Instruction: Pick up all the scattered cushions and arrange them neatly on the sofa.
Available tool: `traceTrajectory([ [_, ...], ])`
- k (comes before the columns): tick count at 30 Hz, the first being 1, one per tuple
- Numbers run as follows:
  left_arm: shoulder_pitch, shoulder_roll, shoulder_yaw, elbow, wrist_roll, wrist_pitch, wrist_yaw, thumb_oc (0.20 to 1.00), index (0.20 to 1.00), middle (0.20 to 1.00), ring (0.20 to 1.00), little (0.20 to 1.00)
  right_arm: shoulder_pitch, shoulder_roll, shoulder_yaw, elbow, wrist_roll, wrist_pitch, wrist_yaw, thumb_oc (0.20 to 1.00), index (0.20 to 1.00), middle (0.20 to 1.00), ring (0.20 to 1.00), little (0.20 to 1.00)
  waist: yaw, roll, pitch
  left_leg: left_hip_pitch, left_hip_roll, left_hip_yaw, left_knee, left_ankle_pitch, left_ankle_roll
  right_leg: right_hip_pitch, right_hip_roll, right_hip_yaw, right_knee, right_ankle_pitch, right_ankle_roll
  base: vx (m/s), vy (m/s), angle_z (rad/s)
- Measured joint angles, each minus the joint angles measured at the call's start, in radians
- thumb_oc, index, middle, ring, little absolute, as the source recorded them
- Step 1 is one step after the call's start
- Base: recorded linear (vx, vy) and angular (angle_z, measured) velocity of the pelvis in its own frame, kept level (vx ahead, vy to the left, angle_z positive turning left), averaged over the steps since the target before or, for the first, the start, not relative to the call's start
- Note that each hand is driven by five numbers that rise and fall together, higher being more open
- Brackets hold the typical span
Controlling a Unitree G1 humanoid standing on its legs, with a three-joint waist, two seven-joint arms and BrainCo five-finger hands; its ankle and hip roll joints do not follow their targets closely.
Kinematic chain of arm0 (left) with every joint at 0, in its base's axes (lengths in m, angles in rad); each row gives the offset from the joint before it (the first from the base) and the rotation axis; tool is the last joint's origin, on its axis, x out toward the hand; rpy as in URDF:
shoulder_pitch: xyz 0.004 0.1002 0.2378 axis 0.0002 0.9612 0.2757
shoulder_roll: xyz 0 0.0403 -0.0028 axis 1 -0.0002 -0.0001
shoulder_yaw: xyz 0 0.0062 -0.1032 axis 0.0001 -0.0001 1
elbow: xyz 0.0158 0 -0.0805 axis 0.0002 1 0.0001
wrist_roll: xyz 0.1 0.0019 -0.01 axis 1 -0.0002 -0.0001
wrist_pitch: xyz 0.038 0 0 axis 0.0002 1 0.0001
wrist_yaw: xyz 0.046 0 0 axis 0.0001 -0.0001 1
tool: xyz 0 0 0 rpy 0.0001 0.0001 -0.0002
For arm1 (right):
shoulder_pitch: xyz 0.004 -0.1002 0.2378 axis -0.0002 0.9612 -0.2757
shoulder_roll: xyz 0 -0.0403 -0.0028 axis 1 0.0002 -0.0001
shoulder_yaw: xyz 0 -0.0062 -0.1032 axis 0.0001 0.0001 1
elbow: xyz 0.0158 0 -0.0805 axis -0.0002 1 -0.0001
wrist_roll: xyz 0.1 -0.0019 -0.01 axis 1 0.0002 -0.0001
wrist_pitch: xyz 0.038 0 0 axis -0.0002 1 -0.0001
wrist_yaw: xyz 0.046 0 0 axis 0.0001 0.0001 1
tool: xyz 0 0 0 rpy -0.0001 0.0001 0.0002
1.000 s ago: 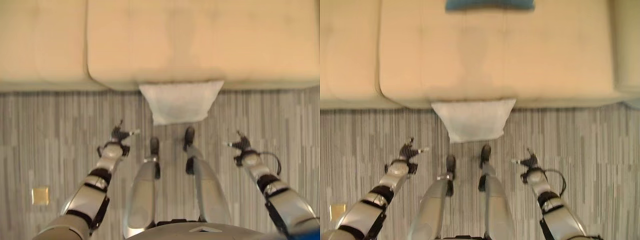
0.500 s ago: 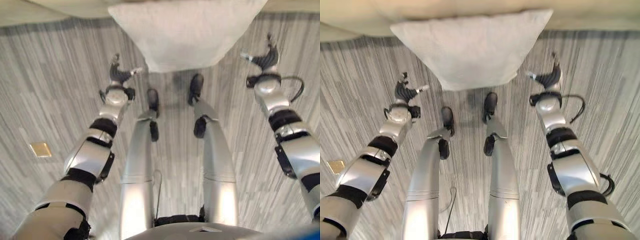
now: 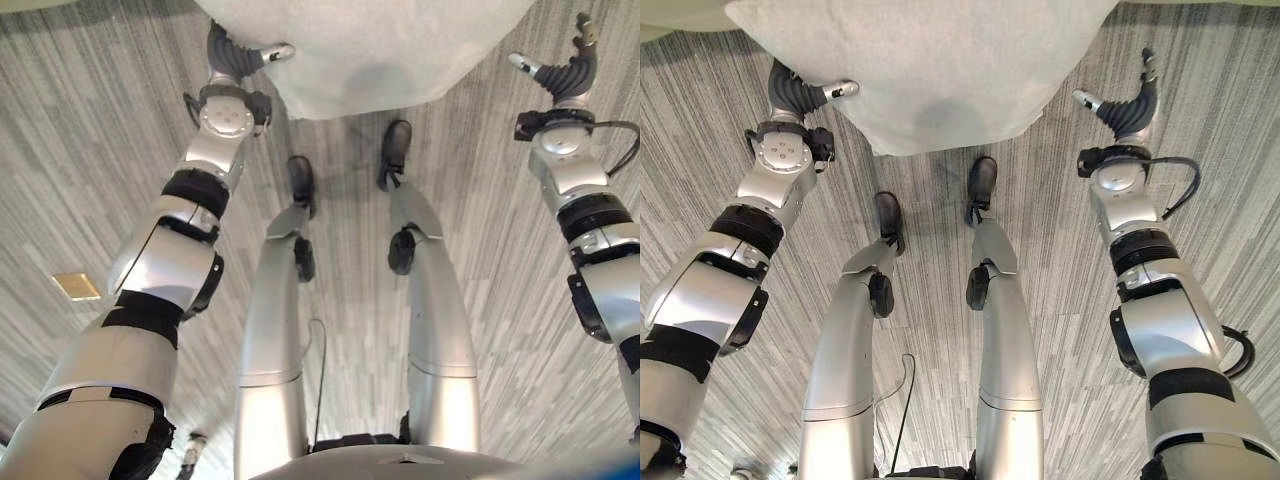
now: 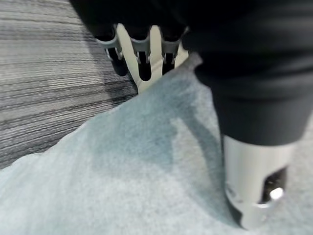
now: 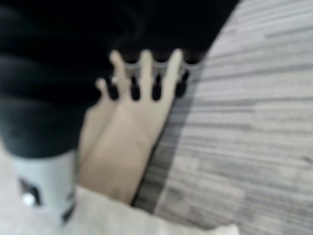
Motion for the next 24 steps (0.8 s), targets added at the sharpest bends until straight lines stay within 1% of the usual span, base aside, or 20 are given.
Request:
traceTrajectory([
  [1, -0.005, 0.007, -0.002, -0.018, 0.000, 0.000, 0.000, 1.000, 1.000, 1.000, 1.000, 1.000, -0.013, -0.009, 0.003, 0.000, 0.001, -0.001, 0.001, 1.000, 1.000, 1.000, 1.000, 1.000, 0.001, 0.000, 0.000, -0.011, -0.001, 0.001, 0.003, 0.001, 0.001, -0.010, 0.000, 0.000, 0.001, 0.003, 0.000, 0.00, 0.000, 0.00],
  [2, -0.005, 0.020, -0.029, -0.053, 0.001, -0.002, -0.001, 1.000, 1.000, 1.000, 1.000, 1.000, -0.009, -0.019, 0.008, 0.000, 0.001, -0.001, 0.002, 1.000, 1.000, 1.000, 1.000, 1.000, 0.005, 0.000, 0.000, -0.021, -0.001, 0.002, 0.010, 0.002, 0.001, -0.022, 0.000, 0.004, 0.009, 0.005, -0.002, 0.00, 0.000, 0.00],
  [4, -0.002, 0.020, -0.039, -0.057, 0.001, -0.002, -0.001, 1.000, 1.000, 1.000, 1.000, 1.000, -0.008, -0.019, 0.017, 0.001, 0.006, -0.001, 0.004, 1.000, 1.000, 1.000, 1.000, 1.000, 0.011, 0.000, 0.000, -0.020, -0.001, 0.002, 0.012, 0.002, 0.001, -0.023, 0.000, 0.007, 0.014, 0.004, -0.002, 0.00, 0.000, 0.00],
  [10, 0.001, 0.020, -0.039, -0.093, 0.001, -0.002, 0.000, 1.000, 1.000, 1.000, 1.000, 1.000, -0.032, -0.021, 0.049, 0.002, 0.008, -0.002, 0.021, 1.000, 1.000, 1.000, 1.000, 1.000, 0.026, 0.000, 0.000, -0.036, 0.000, 0.001, 0.014, 0.001, 0.001, -0.039, 0.000, 0.007, 0.022, 0.001, 0.001, 0.00, -0.007, 0.00],
  [14, -0.011, 0.019, -0.047, -0.117, 0.001, -0.004, 0.000, 1.000, 1.000, 1.000, 1.000, 1.000, -0.073, -0.035, 0.093, -0.008, 0.008, -0.002, 0.025, 1.000, 1.000, 1.000, 1.000, 1.000, 0.046, 0.003, -0.001, -0.058, -0.002, 0.001, 0.020, 0.005, -0.003, -0.068, -0.001, 0.008, 0.036, -0.002, -0.006, 0.00, -0.012, 0.02],
  [15, -0.011, 0.017, -0.066, -0.129, 0.001, -0.004, 0.003, 1.000, 1.000, 1.000, 1.000, 1.000, -0.098, -0.034, 0.122, -0.008, 0.007, -0.001, 0.024, 1.000, 1.000, 1.000, 1.000, 1.000, 0.052, 0.004, -0.001, -0.058, -0.003, -0.001, 0.024, 0.005, -0.003, -0.071, -0.002, 0.008, 0.047, -0.003, -0.012, 0.00, -0.022, 0.05],
  [18, -0.010, 0.014, -0.079, -0.153, 0.001, -0.004, 0.020, 1.000, 1.000, 1.000, 1.000, 1.000, -0.103, -0.035, 0.150, -0.004, -0.005, 0.010, 0.019, 1.000, 1.000, 1.000, 1.000, 1.000, 0.063, 0.005, -0.002, -0.058, -0.006, -0.009, 0.040, 0.003, -0.006, -0.072, -0.007, 0.003, 0.072, -0.018, -0.015, 0.00, -0.019, 0.06],
  [20, -0.009, 0.001, -0.078, -0.155, 0.000, -0.004, 0.027, 1.000, 1.000, 1.000, 1.000, 1.000, -0.112, -0.031, 0.173, -0.004, -0.005, 0.023, 0.012, 1.000, 1.000, 1.000, 1.000, 1.000, 0.070, 0.012, -0.005, -0.063, -0.006, -0.010, 0.053, 0.002, -0.007, -0.077, -0.008, 0.004, 0.087, -0.021, -0.012, 0.00, -0.012, 0.02],
  [21, -0.008, -0.018, -0.077, -0.163, -0.001, -0.004, 0.043, 1.000, 1.000, 1.000, 1.000, 1.000, -0.121, -0.026, 0.177, -0.004, -0.005, 0.030, 0.002, 1.000, 1.000, 1.000, 1.000, 1.000, 0.074, 0.030, -0.014, -0.080, -0.005, -0.018, 0.061, 0.002, -0.007, -0.086, -0.009, -0.001, 0.090, -0.022, -0.011, 0.00, 0.000, 0.00],
  [22, -0.008, -0.020, -0.077, -0.176, -0.003, -0.004, 0.059, 1.000, 1.000, 1.000, 1.000, 1.000, -0.131, -0.010, 0.183, -0.004, -0.005, 0.032, -0.005, 0.724, 0.724, 0.724, 0.724, 0.724, 0.073, 0.032, -0.015, -0.089, -0.003, -0.017, 0.071, 0.002, -0.008, -0.095, -0.008, -0.001, 0.096, -0.021, -0.010, 0.00, 0.000, 0.00],
  [23, -0.008, -0.024, -0.076, -0.183, -0.018, -0.004, 0.066, 1.000, 1.000, 1.000, 1.000, 1.000, -0.131, -0.001, 0.184, -0.005, -0.005, 0.032, -0.005, 0.413, 0.413, 0.413, 0.413, 0.413, 0.073, 0.033, -0.015, -0.091, -0.003, -0.017, 0.073, 0.002, -0.008, -0.098, -0.008, -0.001, 0.101, -0.021, -0.010, 0.00, 0.000, 0.00],
  [24, -0.006, -0.030, -0.076, -0.188, -0.041, -0.004, 0.067, 0.200, 0.200, 0.200, 0.200, 0.200, -0.131, 0.016, 0.184, -0.008, -0.005, 0.032, -0.006, 0.200, 0.200, 0.200, 0.200, 0.200, 0.074, 0.033, -0.014, -0.091, -0.002, -0.018, 0.078, 0.001, -0.008, -0.099, -0.007, -0.001, 0.107, -0.022, -0.011, 0.00, 0.000, 0.00],
])
